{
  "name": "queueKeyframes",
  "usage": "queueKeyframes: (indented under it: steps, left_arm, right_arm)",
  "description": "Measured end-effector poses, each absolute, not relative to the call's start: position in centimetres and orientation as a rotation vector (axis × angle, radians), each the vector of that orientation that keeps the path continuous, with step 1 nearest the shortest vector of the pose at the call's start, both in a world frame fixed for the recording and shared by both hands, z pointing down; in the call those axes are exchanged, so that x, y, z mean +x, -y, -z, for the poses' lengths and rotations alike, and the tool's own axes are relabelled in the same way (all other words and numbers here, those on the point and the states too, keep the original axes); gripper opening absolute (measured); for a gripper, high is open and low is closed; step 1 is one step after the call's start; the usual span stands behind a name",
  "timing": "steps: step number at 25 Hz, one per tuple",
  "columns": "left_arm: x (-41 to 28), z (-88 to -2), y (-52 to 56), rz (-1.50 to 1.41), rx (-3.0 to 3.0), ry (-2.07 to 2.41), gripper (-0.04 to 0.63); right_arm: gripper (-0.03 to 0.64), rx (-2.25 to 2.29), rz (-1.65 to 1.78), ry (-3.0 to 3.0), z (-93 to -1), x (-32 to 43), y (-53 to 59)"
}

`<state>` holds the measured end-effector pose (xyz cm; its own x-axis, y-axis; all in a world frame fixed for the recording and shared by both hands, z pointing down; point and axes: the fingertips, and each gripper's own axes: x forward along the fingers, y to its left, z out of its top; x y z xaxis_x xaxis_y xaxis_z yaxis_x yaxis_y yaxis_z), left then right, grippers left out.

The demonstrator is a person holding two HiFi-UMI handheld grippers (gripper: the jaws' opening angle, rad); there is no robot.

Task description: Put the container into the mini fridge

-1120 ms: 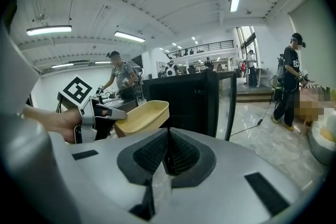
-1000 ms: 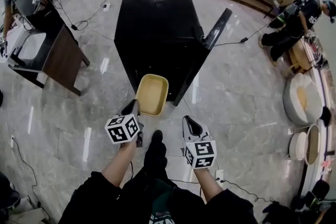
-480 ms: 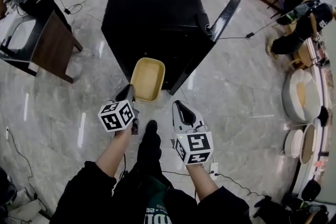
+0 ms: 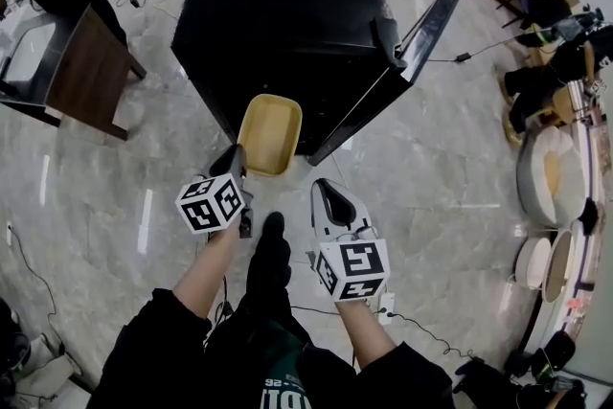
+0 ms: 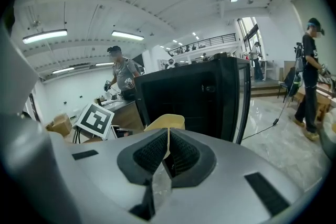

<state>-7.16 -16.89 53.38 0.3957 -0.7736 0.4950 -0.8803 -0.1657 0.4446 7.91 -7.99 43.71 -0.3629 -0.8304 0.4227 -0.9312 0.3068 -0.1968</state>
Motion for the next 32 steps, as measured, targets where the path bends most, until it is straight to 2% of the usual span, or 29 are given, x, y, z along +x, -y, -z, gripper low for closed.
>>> queueKeyframes:
  steps: [19, 32]
  left_arm:
    - [-8.7, -59.5, 24.1, -0.172, 1.861, 1.511, 0.026]
    - [-8.4, -63.2, 27.6, -0.158, 1.799, 1.555, 0.026]
  right_arm:
    - [0.035, 1.507, -0.633, 2.303, -48.5, 6.6, 12.3]
    - [0.035, 1.505, -0.657, 2.263, -51.0, 7.2, 11.2]
